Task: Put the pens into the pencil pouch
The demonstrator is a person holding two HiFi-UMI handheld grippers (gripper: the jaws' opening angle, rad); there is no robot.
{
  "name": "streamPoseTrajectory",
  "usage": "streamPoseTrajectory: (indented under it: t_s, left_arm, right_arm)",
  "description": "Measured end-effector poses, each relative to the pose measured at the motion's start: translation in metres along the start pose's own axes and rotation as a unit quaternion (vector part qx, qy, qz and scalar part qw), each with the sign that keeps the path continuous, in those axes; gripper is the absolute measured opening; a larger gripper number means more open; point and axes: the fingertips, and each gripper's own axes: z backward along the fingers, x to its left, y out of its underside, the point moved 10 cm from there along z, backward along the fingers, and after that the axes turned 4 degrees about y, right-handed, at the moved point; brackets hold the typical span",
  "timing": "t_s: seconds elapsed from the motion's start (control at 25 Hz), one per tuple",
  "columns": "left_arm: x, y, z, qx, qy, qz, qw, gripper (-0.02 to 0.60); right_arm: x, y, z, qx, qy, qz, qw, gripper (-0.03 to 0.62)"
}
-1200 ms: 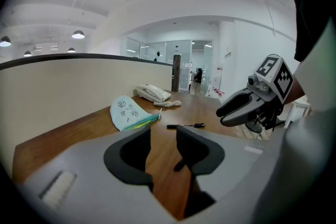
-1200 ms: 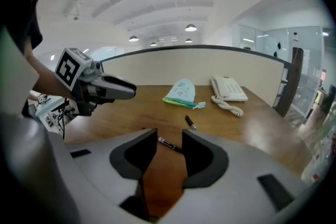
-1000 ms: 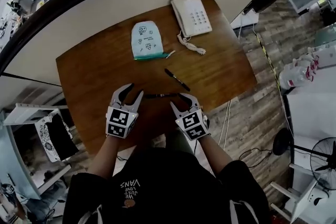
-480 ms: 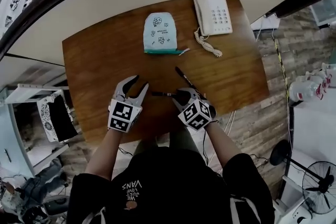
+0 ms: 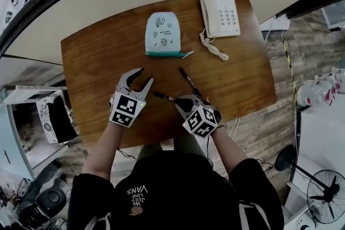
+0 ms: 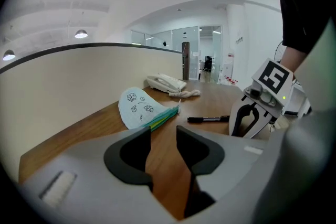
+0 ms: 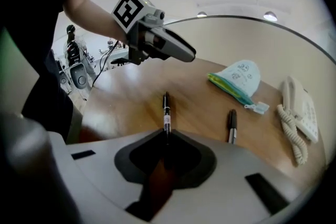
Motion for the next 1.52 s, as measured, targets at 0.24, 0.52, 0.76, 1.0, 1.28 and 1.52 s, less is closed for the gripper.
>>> streamPoseTrajectory:
  t_s: [0.24, 0.52, 0.76, 1.0, 1.28, 1.52]
  left_arm:
    - [0.008, -0.003, -0.023, 0.018, 0.005, -0.027, 0.9995, 0.142]
    - [0.022, -0.014, -0.053, 0.047, -0.002, -0.082, 0.9955, 0.164]
    - [0.032, -0.014, -0.085, 0.092, -0.001, -0.163, 0.9824, 0.183]
    - [0.036, -0.014, -0.099, 0.113, 0.016, -0.213, 0.9704, 0.175]
    - [0.038, -0.019, -0.098, 0.102, 0.016, -0.232, 0.9673, 0.044]
    - [0.032, -0.028, -0.086, 0.072, 0.024, -0.208, 0.9751, 0.024]
  right_arm:
    - [-0.004, 0.002, 0.003, -0.019, 0.001, -0.036, 0.999, 0.046]
    - [-0.016, 0.008, 0.021, -0.047, 0.01, -0.127, 0.991, 0.046]
    - [-0.021, 0.018, 0.035, -0.051, 0.027, -0.151, 0.987, 0.046]
    - [-0.024, 0.023, 0.048, -0.056, 0.047, -0.195, 0.978, 0.046]
    - [-0.015, 0.025, 0.055, -0.06, 0.07, -0.215, 0.972, 0.046]
    - [-0.008, 0.018, 0.056, -0.075, 0.099, -0.258, 0.958, 0.046]
